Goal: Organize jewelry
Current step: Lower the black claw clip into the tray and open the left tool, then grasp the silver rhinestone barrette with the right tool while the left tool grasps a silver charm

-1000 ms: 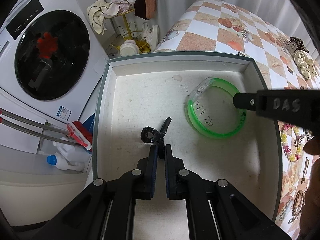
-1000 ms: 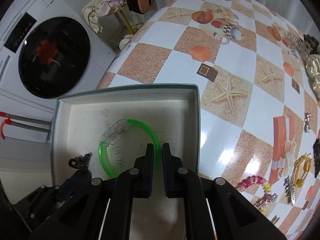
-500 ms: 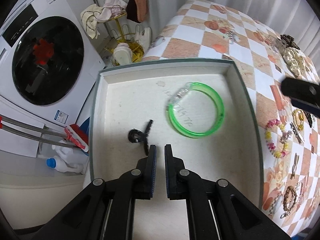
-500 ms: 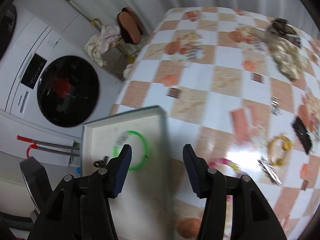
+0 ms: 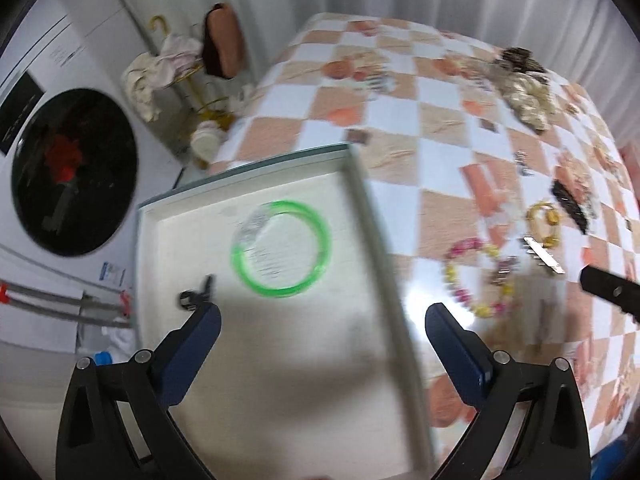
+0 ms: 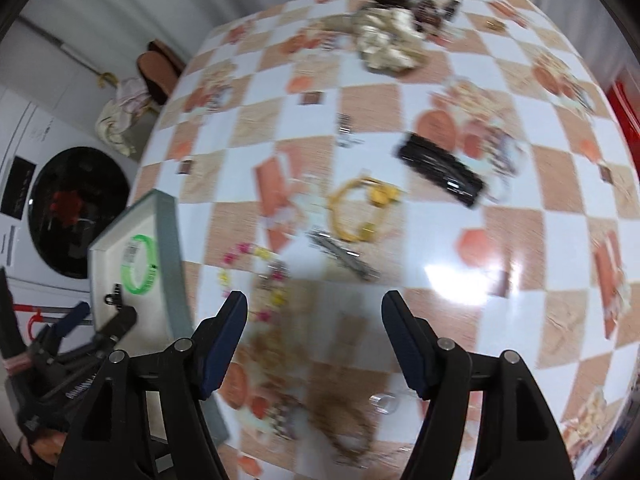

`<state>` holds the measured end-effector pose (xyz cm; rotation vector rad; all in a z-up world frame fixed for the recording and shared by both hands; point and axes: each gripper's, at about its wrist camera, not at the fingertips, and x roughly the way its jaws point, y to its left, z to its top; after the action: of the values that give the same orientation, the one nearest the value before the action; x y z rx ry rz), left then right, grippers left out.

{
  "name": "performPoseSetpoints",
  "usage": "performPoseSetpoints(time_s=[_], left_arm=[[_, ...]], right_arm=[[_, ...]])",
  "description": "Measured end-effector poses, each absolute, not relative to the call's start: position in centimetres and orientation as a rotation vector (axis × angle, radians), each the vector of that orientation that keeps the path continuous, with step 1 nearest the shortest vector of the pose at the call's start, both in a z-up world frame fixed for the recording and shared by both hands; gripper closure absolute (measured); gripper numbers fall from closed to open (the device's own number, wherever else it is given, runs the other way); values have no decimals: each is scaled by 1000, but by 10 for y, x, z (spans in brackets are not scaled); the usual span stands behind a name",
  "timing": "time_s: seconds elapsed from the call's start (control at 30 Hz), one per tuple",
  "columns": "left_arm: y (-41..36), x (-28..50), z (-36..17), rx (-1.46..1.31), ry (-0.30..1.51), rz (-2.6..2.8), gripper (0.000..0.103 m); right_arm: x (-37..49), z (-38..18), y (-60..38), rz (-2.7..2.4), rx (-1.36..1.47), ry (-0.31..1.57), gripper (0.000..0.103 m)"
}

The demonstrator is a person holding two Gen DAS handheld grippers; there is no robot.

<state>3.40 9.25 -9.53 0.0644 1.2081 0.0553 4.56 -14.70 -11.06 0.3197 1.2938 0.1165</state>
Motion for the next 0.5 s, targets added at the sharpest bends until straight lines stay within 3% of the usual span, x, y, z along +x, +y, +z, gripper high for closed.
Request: performPoseSetpoints(time_s=[0.5], left_arm=[[26,36,-103,115,1246,-74,0]], right_arm=[[41,-133,-188,90,318,1334,30]])
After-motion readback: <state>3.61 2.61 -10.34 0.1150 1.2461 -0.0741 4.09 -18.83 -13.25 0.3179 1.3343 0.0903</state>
